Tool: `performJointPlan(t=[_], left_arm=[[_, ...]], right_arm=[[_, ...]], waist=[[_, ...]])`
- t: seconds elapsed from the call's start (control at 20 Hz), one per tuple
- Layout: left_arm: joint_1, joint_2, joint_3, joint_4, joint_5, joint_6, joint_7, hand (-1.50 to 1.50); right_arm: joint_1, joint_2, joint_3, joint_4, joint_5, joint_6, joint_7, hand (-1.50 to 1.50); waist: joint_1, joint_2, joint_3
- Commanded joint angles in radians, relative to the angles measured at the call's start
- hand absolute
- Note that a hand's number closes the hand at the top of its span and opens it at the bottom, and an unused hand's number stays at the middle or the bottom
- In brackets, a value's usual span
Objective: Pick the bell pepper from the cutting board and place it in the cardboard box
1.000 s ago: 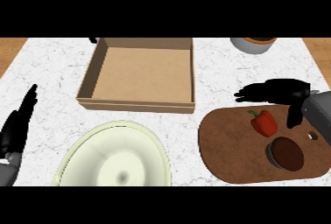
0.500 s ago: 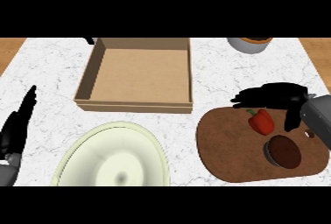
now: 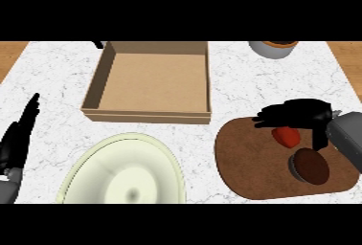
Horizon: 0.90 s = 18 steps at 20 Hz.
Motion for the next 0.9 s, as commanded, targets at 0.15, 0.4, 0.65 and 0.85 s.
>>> performJointPlan(t=[0.15, 0.4, 0.65, 0.85], left_arm=[[-0.075, -0.035, 0.027, 0.038, -0.046, -0.018, 0.027, 0.00], [-0.002, -0.056, 0.027, -0.044, -0.067, -0.003, 0.051, 0.00], [0.019, -0.028, 0.062, -0.013, -0.044, -0.021, 0.034, 0.00], [0.058, -0.016, 0.086, 0.014, -0.045, 0.002, 0.036, 0.00]], right_arm=[[0.002, 0.101, -0.041, 0.050, 0.061, 0.048, 0.029, 1.50], [0.077, 0.121, -0.133, 0.017, 0.050, -0.153, 0.001, 1.50], [0.111, 0.240, -0.261, 0.043, -0.019, -0.135, 0.410, 1.50], [0.180, 0.202, -0.415, 0.148, -0.097, -0.151, 0.655, 1.50]], waist=[[0.000, 0.004, 0.001], [0.000, 0.000, 0.001], [-0.037, -0.017, -0.001], [-0.155, -0.048, -0.006]])
